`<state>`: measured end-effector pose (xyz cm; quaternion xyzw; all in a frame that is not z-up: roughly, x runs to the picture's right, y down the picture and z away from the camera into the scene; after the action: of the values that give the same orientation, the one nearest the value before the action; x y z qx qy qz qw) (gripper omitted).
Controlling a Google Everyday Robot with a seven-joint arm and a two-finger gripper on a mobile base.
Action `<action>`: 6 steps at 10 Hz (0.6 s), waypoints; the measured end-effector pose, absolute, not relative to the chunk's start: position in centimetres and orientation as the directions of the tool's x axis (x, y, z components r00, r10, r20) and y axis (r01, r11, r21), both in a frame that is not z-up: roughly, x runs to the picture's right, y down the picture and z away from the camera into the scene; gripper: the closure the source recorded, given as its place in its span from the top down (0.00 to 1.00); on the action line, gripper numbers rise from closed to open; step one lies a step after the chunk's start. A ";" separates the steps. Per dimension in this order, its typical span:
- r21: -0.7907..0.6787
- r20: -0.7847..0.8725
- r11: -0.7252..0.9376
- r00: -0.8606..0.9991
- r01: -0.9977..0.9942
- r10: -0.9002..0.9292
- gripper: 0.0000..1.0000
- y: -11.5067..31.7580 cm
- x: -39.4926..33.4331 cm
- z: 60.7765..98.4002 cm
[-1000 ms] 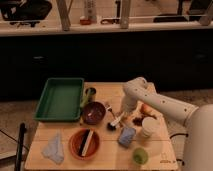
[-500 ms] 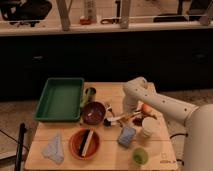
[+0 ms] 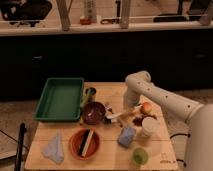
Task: Place brush in tray
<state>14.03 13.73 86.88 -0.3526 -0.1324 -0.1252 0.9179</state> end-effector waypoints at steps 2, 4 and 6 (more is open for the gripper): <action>-0.608 0.353 0.719 0.926 0.336 -0.133 0.00 13.1 13.9 86.3; -0.595 0.383 0.720 0.913 0.359 -0.139 0.00 12.1 13.6 85.4; -0.578 0.414 0.715 0.896 0.393 -0.157 0.00 11.2 13.2 84.5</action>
<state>13.20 11.19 84.51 -0.3459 -0.1702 -0.1510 0.9103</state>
